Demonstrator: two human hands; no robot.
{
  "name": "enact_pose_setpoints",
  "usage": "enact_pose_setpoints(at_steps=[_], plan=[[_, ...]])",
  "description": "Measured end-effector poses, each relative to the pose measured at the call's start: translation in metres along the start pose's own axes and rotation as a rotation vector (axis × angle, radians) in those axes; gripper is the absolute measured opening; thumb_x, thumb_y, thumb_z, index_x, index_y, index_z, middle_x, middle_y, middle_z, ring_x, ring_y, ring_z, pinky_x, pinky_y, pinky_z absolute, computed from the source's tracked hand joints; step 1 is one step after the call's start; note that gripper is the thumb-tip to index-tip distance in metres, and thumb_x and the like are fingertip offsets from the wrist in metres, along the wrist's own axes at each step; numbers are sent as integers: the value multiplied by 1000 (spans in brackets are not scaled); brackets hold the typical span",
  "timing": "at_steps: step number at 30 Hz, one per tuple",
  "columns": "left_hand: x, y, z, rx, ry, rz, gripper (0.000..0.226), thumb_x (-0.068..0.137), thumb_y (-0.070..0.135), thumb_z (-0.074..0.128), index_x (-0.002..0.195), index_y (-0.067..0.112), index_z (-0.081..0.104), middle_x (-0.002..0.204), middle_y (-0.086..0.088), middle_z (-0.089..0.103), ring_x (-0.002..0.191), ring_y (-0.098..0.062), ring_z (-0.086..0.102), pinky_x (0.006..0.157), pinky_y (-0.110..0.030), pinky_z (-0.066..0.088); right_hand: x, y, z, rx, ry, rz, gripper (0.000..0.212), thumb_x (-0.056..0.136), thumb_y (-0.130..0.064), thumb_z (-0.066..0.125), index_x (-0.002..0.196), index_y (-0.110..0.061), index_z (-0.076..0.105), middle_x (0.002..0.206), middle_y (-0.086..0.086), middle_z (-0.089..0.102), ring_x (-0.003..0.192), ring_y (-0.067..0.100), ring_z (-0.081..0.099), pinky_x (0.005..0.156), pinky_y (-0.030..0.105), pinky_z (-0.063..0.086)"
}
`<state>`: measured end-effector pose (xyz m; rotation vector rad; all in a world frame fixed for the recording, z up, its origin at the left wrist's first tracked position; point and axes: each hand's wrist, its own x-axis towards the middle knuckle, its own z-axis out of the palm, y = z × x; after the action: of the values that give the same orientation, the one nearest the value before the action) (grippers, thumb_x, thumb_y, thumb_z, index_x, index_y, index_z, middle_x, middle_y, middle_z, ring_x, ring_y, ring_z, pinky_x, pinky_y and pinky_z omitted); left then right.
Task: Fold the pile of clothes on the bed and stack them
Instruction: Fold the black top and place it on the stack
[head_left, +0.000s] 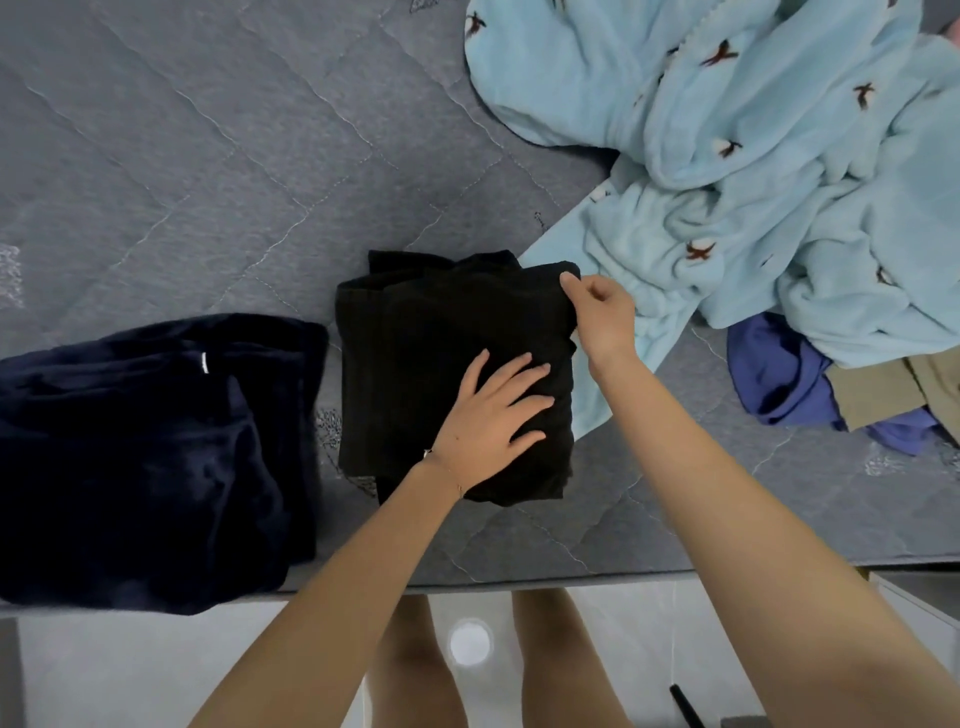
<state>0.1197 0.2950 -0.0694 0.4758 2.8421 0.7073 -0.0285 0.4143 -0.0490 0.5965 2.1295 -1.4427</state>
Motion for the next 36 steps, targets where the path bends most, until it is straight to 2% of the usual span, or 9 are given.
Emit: enact_pose_setpoints(at_steps=[3,7,10,13,15,17,26,31,36], plan=[[2,-1,3,-44,91,-13,23,91,32,52,90,22,73,140,-1,55,139,-22,37,116,-56,18,7,-12,-1,34,-12,-39,37,93,-23,64,60,-16,48,59,-5,41,56,5,37,59,22,35],[-1,13,-2,-154,133,19,21,93,29,53,83,23,71,141,-2,53,140,-23,36,117,-58,16,16,-25,3,66,9,-91,40,93,-19,64,56,-22,46,54,-12,39,54,3,35,59,21,33],[-11,17,-5,-186,117,-2,21,94,31,54,92,26,74,148,-3,47,144,-24,31,118,-57,14,8,-21,6,82,13,-54,39,96,-19,60,58,-22,48,56,-14,42,57,1,38,62,19,34],[-28,8,-8,-98,46,-120,34,97,38,49,129,33,60,159,-6,27,150,-25,16,120,-56,8,-11,-3,1,46,-39,22,26,97,-33,57,79,-15,60,79,-1,58,75,8,54,75,25,46],[-42,1,-11,-55,-7,-195,48,98,44,47,145,36,42,162,-8,17,151,-25,6,120,-56,6,-27,15,-5,0,-104,102,46,90,-55,60,109,-13,64,106,2,66,101,14,63,95,33,50],[-58,-4,-12,-34,-52,-239,60,95,49,49,151,37,30,164,-7,11,152,-25,1,119,-59,8,-51,29,-12,-75,-135,167,70,80,-65,65,130,-16,55,119,-3,61,113,18,61,101,37,49],[-90,-14,-21,-48,-256,-286,92,80,77,41,154,43,-1,163,-1,-12,149,-21,-17,117,-56,-3,-127,75,-7,-44,-166,279,62,77,-27,83,128,-14,49,114,-4,61,105,13,60,90,29,51],[-102,-13,-25,-18,-344,-291,106,75,78,51,148,46,-19,162,1,-19,148,-21,-23,119,-56,-7,-132,74,-13,-31,-131,358,40,81,-30,79,112,-12,61,116,7,68,103,21,64,94,37,53],[-107,-14,-28,-39,-356,-306,112,75,69,64,149,44,-15,163,3,-14,148,-20,-19,118,-56,-9,-142,70,-16,57,-332,575,51,80,-39,79,123,-20,59,120,2,67,110,19,63,97,39,53]])
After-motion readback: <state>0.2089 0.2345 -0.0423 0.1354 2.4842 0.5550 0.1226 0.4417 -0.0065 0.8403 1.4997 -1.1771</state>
